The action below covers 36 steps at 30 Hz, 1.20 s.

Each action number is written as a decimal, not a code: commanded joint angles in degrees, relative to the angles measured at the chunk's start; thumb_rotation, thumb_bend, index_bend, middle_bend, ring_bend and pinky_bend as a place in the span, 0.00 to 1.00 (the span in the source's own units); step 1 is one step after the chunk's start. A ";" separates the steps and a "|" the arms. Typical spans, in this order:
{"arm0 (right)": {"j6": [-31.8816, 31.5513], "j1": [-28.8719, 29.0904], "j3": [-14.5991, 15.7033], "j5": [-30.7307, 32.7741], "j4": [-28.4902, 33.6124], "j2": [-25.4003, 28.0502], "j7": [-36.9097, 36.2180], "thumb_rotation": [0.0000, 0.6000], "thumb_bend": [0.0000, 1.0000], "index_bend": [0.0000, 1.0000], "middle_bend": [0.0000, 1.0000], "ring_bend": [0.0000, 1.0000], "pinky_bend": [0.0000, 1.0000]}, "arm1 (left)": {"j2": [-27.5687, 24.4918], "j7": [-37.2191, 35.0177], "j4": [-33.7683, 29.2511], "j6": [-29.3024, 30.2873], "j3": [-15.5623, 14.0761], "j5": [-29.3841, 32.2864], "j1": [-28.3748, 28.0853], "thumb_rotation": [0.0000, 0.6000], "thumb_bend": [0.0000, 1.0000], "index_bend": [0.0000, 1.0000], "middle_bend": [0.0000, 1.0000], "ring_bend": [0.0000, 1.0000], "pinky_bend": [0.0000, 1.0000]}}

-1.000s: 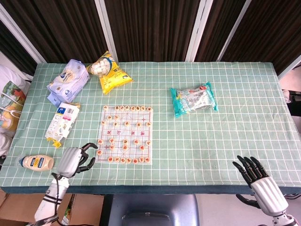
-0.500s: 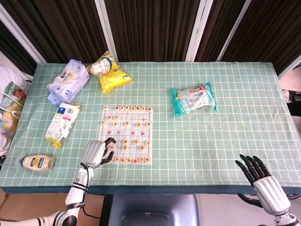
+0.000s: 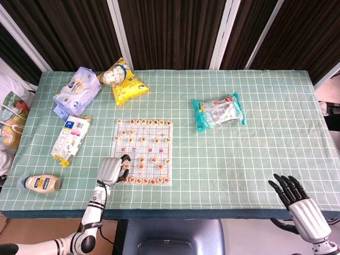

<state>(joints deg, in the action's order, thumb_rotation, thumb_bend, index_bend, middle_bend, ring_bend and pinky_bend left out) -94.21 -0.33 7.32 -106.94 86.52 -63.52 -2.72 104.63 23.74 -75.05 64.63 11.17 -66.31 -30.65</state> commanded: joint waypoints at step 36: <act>-0.31 -0.20 0.06 0.00 -0.46 0.10 -0.45 1.00 0.25 0.00 0.00 0.00 0.00 | 2.07 -0.47 5.61 -0.74 -1.01 -0.22 -0.96 1.00 0.38 0.43 1.00 1.00 1.00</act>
<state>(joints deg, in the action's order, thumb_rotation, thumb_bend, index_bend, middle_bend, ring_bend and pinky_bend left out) -94.52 -0.53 7.38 -106.94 86.06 -63.41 -3.17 106.71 23.25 -69.44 63.88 10.17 -66.51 -31.60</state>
